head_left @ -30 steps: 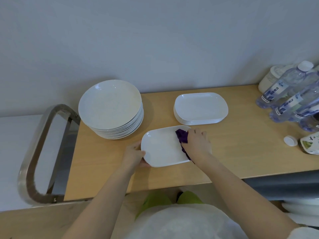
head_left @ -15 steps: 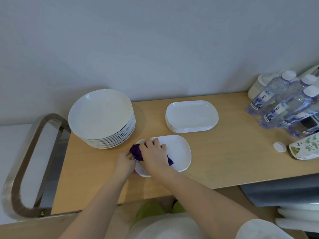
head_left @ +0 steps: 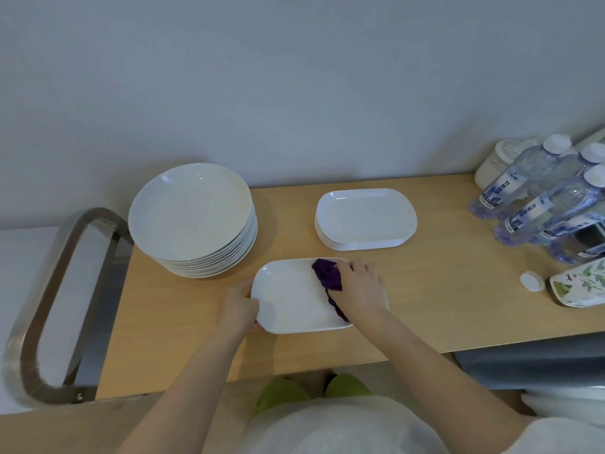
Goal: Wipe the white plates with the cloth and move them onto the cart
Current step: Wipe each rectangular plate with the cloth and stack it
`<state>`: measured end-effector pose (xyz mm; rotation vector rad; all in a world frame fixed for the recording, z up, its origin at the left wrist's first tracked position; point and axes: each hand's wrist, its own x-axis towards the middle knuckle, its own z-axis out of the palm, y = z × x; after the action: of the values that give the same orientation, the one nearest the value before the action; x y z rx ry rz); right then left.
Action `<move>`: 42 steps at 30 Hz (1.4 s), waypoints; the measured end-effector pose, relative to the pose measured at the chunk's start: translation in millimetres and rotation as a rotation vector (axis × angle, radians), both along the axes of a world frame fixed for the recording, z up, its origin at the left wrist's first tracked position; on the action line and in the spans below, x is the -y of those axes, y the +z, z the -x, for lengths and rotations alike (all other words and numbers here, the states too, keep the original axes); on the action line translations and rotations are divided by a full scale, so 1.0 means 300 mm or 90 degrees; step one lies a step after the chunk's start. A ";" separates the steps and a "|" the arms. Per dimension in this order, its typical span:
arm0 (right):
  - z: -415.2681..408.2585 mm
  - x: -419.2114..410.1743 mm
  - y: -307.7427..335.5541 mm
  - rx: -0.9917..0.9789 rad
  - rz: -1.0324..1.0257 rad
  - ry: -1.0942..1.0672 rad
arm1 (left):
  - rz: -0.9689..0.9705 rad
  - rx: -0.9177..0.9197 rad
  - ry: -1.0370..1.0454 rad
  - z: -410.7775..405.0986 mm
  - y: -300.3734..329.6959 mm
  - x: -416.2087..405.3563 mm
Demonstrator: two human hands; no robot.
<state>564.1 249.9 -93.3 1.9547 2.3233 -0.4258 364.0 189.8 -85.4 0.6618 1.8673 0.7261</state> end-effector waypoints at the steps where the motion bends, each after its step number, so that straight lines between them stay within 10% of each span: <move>1: -0.003 0.019 -0.003 0.002 0.001 0.005 | 0.002 -0.007 -0.007 -0.001 -0.002 -0.003; 28: 0.169 0.157 -0.042 -0.065 -0.011 0.203 | -0.002 -0.014 -0.003 0.000 -0.013 -0.006; 42: 0.069 -0.019 -0.029 -0.046 -0.037 -0.093 | -0.005 -0.019 -0.008 -0.012 -0.013 -0.006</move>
<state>543.5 255.6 -102.2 2.1799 2.2681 -0.4505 367.7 191.8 -89.3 0.6934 1.8866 0.7194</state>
